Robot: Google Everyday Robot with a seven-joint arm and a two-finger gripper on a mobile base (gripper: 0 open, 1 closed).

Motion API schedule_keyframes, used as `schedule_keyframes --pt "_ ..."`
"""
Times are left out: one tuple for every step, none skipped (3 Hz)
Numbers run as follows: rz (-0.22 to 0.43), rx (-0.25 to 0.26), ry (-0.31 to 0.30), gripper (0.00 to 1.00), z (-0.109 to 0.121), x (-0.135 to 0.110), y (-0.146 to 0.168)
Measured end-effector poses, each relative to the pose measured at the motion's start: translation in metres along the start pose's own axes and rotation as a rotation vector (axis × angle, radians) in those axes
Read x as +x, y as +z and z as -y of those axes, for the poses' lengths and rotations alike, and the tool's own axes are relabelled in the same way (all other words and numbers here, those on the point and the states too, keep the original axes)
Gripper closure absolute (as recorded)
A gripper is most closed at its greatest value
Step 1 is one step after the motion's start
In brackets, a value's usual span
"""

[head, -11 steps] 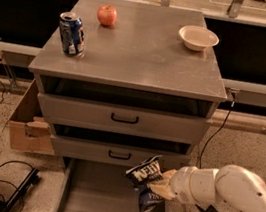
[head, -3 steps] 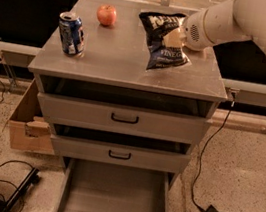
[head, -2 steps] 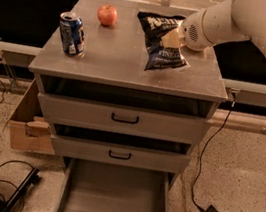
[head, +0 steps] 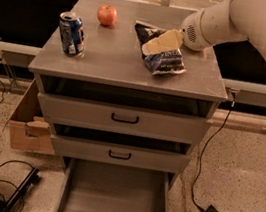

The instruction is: Pick blue chip bag from bottom drawer and place on counter

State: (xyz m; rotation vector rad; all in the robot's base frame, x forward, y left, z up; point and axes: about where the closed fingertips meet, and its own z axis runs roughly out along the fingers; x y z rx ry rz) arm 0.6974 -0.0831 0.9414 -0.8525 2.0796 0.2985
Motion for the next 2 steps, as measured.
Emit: schedule_keyframes --pt "0.010 -0.017 -0.003 0.00 0.014 0.005 -0.014" --pt "0.048 -0.041 -0.005 0.00 0.019 0.019 -0.060"
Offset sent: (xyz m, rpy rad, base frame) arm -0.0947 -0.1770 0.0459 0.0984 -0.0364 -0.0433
